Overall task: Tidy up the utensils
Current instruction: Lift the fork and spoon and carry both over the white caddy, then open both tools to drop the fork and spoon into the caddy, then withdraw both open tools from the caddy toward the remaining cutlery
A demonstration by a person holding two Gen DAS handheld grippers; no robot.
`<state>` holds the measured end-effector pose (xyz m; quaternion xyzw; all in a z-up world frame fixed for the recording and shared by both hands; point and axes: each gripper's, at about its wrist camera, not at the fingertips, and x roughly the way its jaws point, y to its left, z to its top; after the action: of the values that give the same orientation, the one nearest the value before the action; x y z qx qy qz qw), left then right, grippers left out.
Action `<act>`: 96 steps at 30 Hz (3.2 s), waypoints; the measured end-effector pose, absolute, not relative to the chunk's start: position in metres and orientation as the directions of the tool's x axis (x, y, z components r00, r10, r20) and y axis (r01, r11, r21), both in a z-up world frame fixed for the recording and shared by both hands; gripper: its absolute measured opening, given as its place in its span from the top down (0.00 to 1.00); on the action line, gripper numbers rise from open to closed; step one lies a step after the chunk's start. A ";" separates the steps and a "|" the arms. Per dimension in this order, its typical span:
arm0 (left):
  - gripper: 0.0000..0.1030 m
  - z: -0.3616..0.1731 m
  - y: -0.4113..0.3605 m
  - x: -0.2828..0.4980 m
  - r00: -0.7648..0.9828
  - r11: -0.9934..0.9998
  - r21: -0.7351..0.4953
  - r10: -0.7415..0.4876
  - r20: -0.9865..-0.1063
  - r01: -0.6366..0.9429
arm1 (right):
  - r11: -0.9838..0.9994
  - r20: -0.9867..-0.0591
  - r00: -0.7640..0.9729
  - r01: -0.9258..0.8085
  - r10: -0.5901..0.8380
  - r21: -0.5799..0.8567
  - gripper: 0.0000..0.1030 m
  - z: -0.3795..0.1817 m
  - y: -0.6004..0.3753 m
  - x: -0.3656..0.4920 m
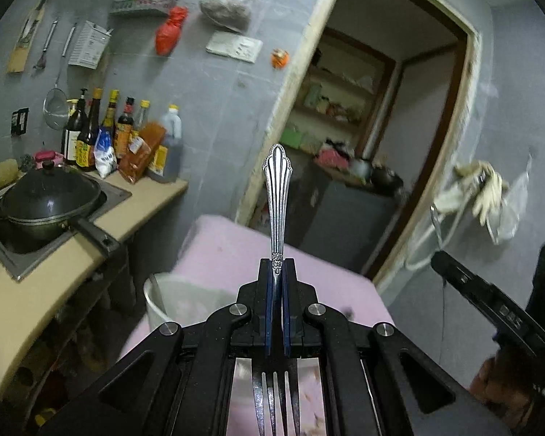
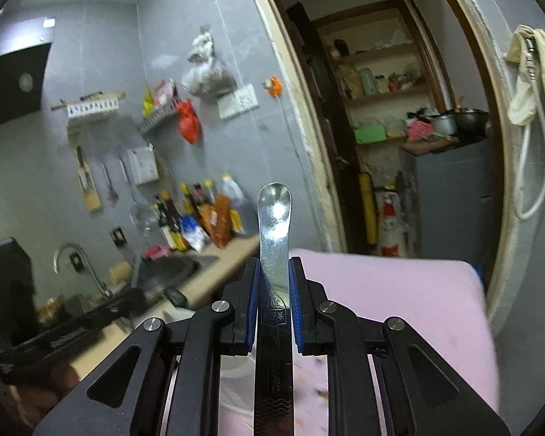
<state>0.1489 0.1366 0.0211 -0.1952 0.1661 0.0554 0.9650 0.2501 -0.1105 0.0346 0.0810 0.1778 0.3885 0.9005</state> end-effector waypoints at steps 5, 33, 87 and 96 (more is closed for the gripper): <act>0.97 0.021 0.185 0.167 0.954 0.890 -0.419 0.058 -0.293 -0.182 | 0.645 -0.191 0.620 -0.690 0.761 0.328 0.87 0.040 -0.075 0.256; 0.97 -0.024 0.194 0.199 0.969 0.949 -0.206 0.216 -0.123 -0.238 | 0.668 -0.178 0.651 -0.664 0.737 0.337 0.87 -0.010 -0.017 0.279; 0.13 0.035 0.135 0.138 0.964 0.960 -0.248 0.062 -0.258 -0.128 | 0.778 -0.188 0.756 -0.594 0.627 0.205 0.19 0.044 -0.123 0.226; 0.12 0.042 0.073 0.132 0.960 0.973 -0.191 0.072 -0.270 -0.127 | 0.806 -0.187 0.786 -0.557 0.590 0.201 0.00 0.049 -0.189 0.221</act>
<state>0.1320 0.0735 0.0420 -0.1039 0.1316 0.0504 0.9846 0.2212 -0.1891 0.0495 0.0678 0.1209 0.3040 0.9425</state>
